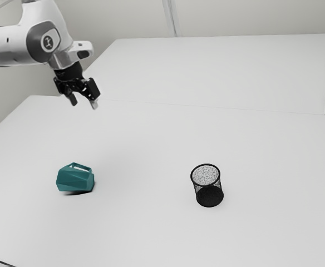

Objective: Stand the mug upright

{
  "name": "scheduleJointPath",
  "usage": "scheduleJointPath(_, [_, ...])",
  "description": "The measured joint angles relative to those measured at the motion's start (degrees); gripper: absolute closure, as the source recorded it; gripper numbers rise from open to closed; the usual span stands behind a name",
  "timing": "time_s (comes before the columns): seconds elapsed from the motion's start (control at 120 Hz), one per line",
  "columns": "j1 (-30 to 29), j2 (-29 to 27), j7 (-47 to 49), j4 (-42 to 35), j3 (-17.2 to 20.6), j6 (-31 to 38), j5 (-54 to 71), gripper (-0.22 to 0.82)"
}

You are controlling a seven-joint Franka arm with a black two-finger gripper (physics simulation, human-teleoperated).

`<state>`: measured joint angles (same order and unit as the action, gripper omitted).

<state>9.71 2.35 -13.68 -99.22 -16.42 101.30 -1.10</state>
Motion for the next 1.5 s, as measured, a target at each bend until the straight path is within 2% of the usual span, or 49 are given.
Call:
scheduleJointPath(0.192, [-0.4,-1.9,-0.7,-2.0,-0.6,2.3,-0.1,0.02])
scheduleJointPath(0.325, [-0.6,-10.5,-1.0,-14.5,-0.7,9.3,-0.2,0.02])
scheduleJointPath(0.467, [-6.6,-20.2,-2.0,-29.2,-0.7,17.0,-4.8,0.02])
scheduleJointPath(0.7, [-14.2,-25.3,-13.5,-41.1,-0.8,25.4,-16.6,0.02])
scheduleJointPath(0.8, [-17.2,-24.8,-22.3,-44.2,-0.9,27.8,-27.4,0.02])
scheduleJointPath(1.017, [-23.2,-18.8,-42.0,-45.2,-1.0,28.7,-43.5,0.02])
scheduleJointPath(1.25, [-26.7,-14.4,-60.8,-45.2,-1.3,26.4,-52.5,0.02])
scheduleJointPath(1.5, [-27.9,-10.1,-75.9,-45.2,-1.3,24.6,-55.8,0.02])
